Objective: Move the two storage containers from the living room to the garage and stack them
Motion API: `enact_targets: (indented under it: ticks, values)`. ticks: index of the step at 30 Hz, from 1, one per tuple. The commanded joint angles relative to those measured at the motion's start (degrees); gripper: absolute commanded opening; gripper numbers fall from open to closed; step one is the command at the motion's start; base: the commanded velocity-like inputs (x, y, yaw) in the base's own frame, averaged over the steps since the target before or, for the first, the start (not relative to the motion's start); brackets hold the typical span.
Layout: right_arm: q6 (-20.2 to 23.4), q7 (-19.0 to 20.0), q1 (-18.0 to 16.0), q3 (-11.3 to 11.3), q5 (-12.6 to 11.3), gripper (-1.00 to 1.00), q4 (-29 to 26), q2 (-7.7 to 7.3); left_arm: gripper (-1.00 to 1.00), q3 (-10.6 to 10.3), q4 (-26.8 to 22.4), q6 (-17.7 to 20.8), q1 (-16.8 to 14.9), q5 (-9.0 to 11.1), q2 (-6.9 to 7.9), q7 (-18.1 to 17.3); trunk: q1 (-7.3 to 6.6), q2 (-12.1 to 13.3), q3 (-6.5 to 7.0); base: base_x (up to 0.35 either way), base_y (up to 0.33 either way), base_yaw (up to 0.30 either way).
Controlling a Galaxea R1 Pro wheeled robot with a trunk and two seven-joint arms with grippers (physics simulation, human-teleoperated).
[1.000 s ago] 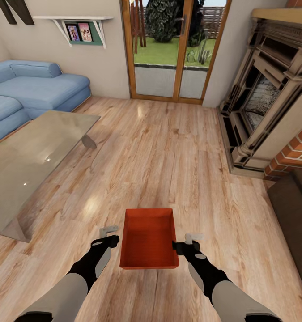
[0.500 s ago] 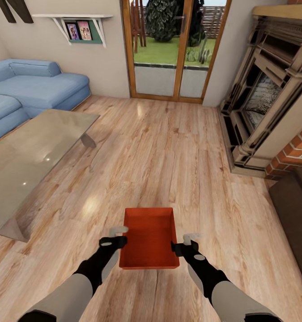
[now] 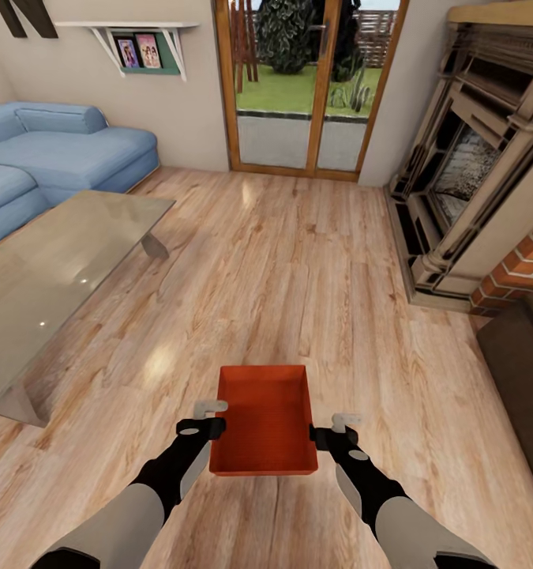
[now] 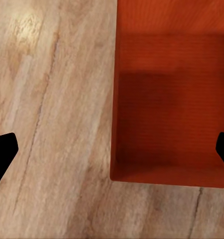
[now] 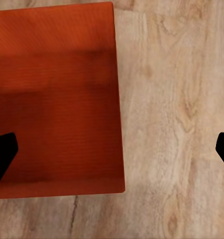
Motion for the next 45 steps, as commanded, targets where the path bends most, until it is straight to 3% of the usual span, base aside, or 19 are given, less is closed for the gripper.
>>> enact_targets:
  ticks: [1, 12, 45]
  values:
    - [-0.2, -0.1, 0.0, -0.5, 0.6, 1.0, 0.0, 0.06, 1.0, -0.5, -0.1, 0.3, 0.0, 0.6, 0.07, 0.5, 0.22, -0.4, -0.22, 0.0, 0.0, 0.0]
    - [1.5, -0.1, 0.0, -0.4, 0.5, 1.0, 0.0, 0.06, 1.0, -0.5, 0.0, 0.2, 0.0, 0.5, 0.19, 0.7, 2.64, -4.9, -2.2, 0.0, 0.0, 0.0]
    - [1.0, 0.2, 0.0, -0.6, 0.1, 1.0, 1.0, 0.12, 1.0, -0.4, 0.0, 0.2, 0.0, 0.5, 0.27, 0.7, 9.89, -18.1, -8.12, 0.0, 0.0, 0.0]
